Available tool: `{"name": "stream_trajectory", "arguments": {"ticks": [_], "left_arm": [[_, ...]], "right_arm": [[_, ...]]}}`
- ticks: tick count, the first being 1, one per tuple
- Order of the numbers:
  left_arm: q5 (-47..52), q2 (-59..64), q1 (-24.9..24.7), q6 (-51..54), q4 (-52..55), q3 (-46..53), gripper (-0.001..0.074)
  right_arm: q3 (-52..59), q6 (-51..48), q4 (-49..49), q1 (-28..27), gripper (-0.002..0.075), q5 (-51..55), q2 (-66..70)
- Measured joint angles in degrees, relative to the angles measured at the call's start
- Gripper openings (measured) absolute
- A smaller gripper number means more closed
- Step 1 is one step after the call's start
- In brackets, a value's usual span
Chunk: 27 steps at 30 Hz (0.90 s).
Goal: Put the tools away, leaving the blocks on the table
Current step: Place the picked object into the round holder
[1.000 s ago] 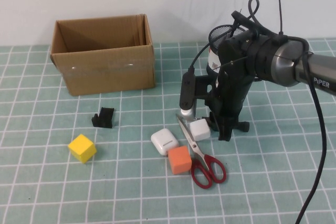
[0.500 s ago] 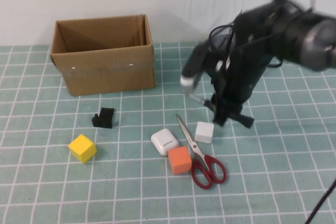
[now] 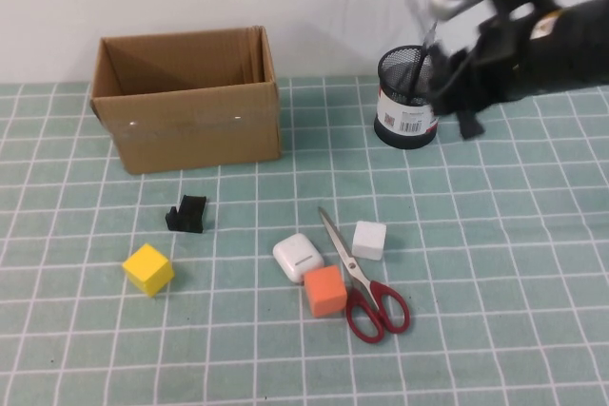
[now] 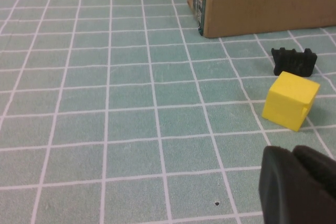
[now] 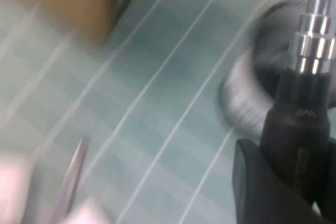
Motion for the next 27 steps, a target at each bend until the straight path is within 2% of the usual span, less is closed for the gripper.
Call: {"name": "stream_trajectory", "arguments": {"ticks": [5,11,20,27], "left_arm": [[0.0,0.0,0.0,0.0,0.0,0.0,-0.0003],[0.0,-0.1,0.0,0.0,0.0,0.0,-0.0003],[0.0,-0.1,0.0,0.0,0.0,0.0,-0.0003],[0.0,-0.1,0.0,0.0,0.0,0.0,-0.0003]], "right_arm": [[7.7,-6.4,12.1,-0.5,0.0153,-21.9,-2.1],[9.5,-7.1,15.8,3.1,0.0153,-40.6,0.9],[9.5,13.5,0.5,4.4,0.0153,-60.5,10.0],[9.5,20.4,-5.8,4.4,0.0153,-73.8,17.1]]}}
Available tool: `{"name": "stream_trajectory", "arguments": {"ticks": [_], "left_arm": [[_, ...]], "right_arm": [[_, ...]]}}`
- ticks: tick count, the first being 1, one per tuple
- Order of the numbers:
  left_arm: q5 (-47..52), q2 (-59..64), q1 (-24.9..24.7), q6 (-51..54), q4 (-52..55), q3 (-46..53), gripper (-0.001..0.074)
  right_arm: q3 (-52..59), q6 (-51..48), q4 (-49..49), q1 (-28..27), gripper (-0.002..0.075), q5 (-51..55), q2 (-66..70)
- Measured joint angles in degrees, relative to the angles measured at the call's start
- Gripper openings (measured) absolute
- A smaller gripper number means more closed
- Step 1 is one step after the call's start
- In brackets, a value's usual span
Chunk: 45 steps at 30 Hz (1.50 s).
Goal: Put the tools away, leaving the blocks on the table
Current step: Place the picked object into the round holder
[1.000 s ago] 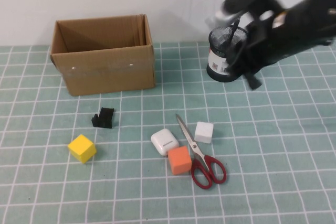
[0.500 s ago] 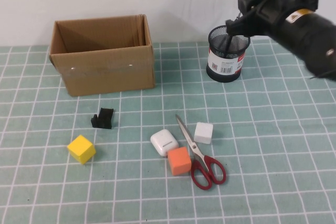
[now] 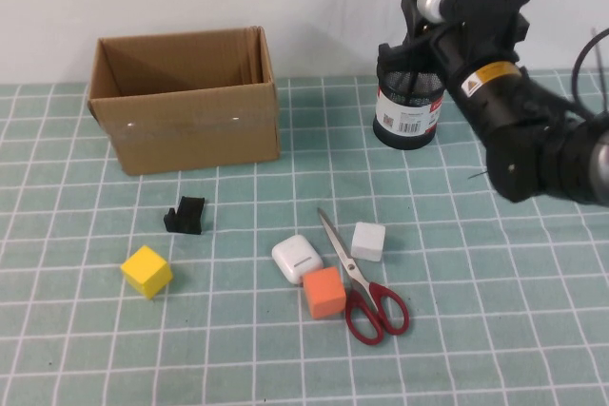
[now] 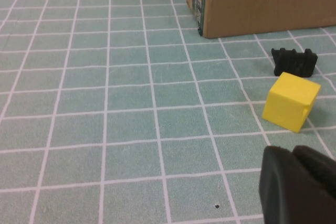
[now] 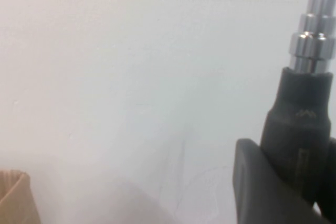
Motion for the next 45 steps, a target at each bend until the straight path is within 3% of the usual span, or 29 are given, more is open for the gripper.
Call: {"name": "stream_trajectory", "arguments": {"ticks": [9,17,34,42,45], "left_arm": [[0.0,0.0,0.0,0.0,0.0,0.0,-0.0004],[0.0,0.0,0.0,0.0,0.0,0.0,-0.0004],[0.0,0.0,0.1,0.0,0.0,0.0,-0.0004],[0.0,0.0,0.1,0.0,0.0,0.0,-0.0004],[0.0,0.0,0.1,0.0,0.0,0.0,-0.0004]], "right_arm": [[-3.6,0.3,0.6,0.0,0.0153,-4.5,7.0],[-7.0,-2.0,6.0,-0.3,0.0153,-4.0,10.5],[-9.3,-2.1,5.8,-0.9,0.0157,-0.1,14.7],[-9.3,-3.0,5.7,-0.9,0.0322,0.0,14.7],[-9.3,-5.2,5.9,-0.9,0.0344,0.9,13.9]]}}
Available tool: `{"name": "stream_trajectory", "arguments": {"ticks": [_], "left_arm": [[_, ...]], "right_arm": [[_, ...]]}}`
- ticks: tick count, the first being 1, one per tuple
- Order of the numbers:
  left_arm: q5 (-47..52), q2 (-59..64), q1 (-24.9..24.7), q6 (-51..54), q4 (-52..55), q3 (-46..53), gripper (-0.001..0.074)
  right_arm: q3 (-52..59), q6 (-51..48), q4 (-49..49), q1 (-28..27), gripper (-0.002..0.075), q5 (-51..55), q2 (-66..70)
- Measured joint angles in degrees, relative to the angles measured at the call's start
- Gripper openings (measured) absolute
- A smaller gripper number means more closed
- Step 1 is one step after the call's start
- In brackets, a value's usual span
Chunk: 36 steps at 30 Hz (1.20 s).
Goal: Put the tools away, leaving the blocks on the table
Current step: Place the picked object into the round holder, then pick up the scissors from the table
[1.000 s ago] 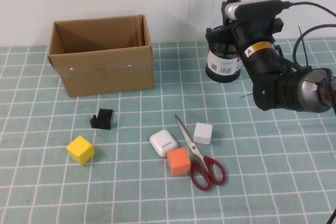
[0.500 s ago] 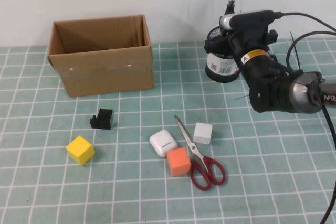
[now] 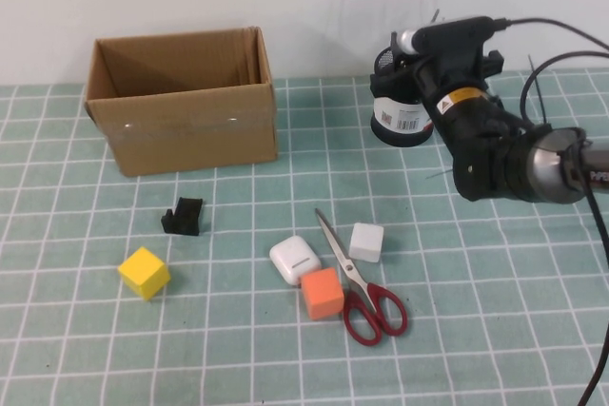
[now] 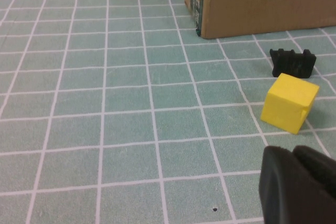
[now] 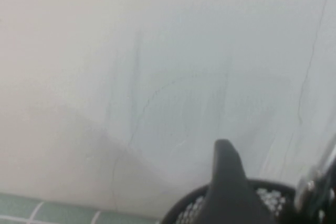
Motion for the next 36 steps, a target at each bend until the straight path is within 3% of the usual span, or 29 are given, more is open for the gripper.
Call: {"name": "stream_trajectory", "arguments": {"ticks": [7,17,28,36], "left_arm": [[0.0,0.0,0.0,0.0,0.0,0.0,-0.0004],[0.0,0.0,0.0,0.0,0.0,0.0,-0.0004],[0.0,0.0,0.0,0.0,0.0,0.0,-0.0004],[0.0,0.0,0.0,0.0,0.0,0.0,-0.0004]], "right_arm": [[0.0,-7.5,3.6,1.5,0.0315,8.7,-7.7],[0.0,-13.7,7.1,4.1,0.0085,48.8,-22.9],[0.0,4.3,2.1,4.1,0.0062,86.6,-25.7],[-0.6,9.8,-3.8,7.4,0.0063,95.1,-25.4]]}}
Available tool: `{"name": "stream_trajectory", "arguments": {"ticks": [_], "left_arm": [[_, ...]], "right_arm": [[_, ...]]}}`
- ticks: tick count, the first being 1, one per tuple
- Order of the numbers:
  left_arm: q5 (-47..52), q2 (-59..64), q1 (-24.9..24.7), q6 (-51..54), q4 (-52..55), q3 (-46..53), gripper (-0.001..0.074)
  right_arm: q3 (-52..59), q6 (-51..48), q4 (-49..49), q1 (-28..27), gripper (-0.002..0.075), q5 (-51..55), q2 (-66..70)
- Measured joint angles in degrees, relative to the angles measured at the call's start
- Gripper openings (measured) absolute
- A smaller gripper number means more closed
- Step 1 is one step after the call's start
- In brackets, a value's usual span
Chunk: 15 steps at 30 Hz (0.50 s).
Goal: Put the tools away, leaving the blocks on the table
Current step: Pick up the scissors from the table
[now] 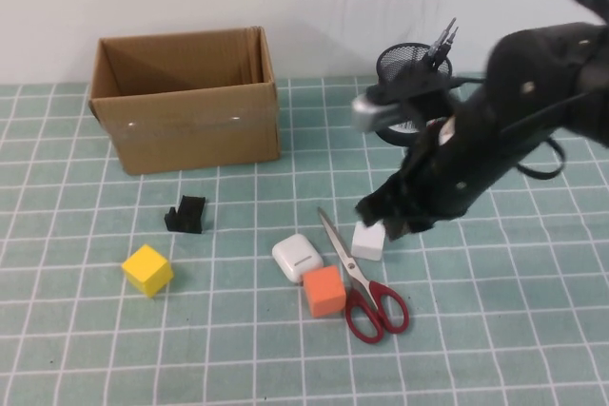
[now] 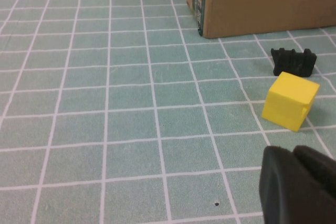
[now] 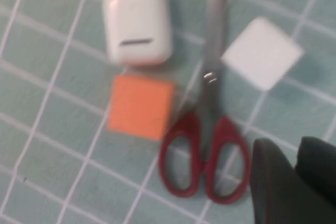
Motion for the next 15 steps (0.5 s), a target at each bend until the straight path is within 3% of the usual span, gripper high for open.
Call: {"name": "stream_trajectory", "arguments": {"ticks": [10,15], "left_arm": [[0.0,0.0,0.0,0.0,0.0,0.0,-0.0004],[0.0,0.0,0.0,0.0,0.0,0.0,-0.0004]], "right_arm": [[-8.7,3.9,-6.6,3.1,0.0070,3.3,8.5],[-14.2,4.2,-5.2,3.1,0.0182,8.2,13.6]]}}
